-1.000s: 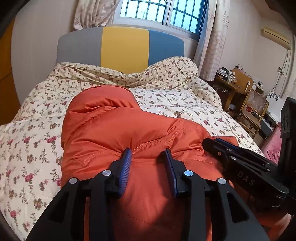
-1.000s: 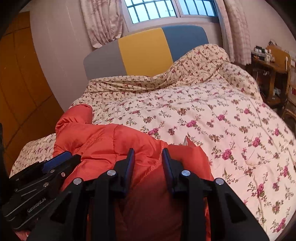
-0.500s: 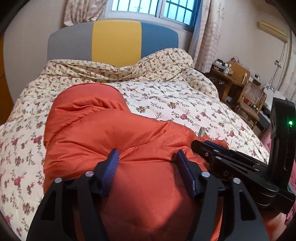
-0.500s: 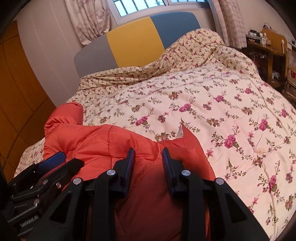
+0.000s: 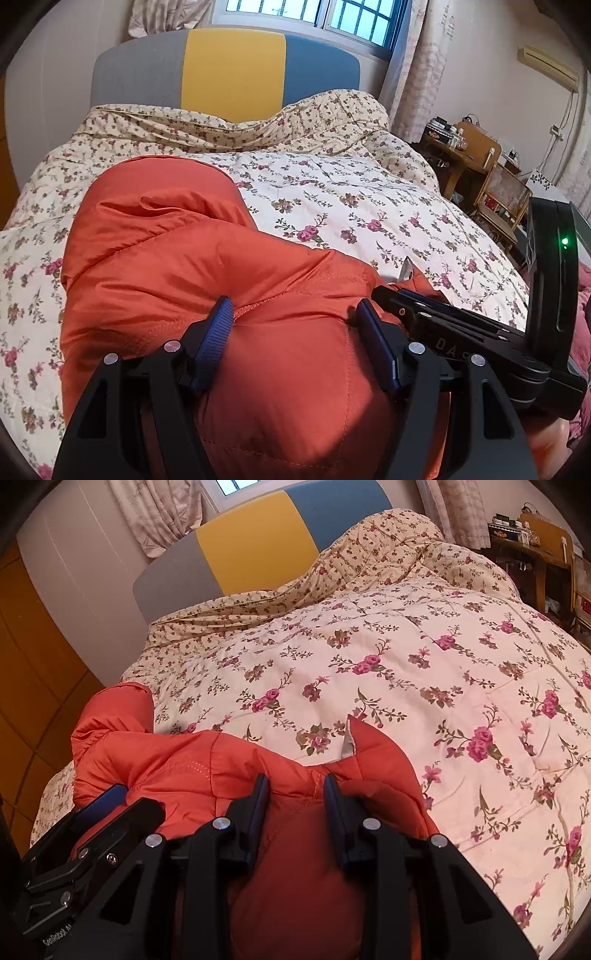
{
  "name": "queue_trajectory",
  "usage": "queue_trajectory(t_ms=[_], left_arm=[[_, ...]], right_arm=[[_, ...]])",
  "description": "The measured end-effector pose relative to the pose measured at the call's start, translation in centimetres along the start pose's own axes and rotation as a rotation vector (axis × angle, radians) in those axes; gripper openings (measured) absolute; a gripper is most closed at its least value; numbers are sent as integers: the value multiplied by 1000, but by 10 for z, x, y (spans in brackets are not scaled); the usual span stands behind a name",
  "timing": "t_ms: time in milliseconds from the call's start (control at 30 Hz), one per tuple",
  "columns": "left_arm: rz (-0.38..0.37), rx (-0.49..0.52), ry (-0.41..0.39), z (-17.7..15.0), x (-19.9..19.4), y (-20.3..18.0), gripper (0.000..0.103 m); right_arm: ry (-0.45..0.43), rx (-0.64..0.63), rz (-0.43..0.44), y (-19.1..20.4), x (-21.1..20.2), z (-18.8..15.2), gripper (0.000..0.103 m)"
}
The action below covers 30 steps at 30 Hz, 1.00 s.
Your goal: Fold large clothes
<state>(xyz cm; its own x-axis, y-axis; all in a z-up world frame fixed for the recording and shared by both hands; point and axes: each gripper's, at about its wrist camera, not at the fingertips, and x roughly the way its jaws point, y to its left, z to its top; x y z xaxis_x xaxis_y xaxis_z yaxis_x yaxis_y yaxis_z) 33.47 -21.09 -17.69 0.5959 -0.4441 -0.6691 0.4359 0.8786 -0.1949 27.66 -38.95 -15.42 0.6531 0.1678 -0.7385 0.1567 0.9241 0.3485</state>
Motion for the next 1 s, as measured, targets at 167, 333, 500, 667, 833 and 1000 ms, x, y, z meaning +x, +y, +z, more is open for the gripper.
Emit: queue_trajectory(t_ms=[167,333,500,667,833,1000], left_arm=[[5,15,1,-1,-5,-3,68],[37,76,6,-10,-26,-11,72],[75,164,-20,-36,-63,-31,88],[119,240,-83,-71,-85,-51,88],[113,268,-168,-85,-80,-48,89],[117,281,-170,-86,-73,-48,89]], right_arm=[[-24,20,40,-6,-4,-3,29],[-57,23,99,-6,-18,-6,37],[-128,-86,-8,8,-63,-28,53],[-185,-131,-30,6,-80,-57,53],[-187,-149,-64,10,-71,-62,54],[-153,-88,-23,-4,-59,-59,55]])
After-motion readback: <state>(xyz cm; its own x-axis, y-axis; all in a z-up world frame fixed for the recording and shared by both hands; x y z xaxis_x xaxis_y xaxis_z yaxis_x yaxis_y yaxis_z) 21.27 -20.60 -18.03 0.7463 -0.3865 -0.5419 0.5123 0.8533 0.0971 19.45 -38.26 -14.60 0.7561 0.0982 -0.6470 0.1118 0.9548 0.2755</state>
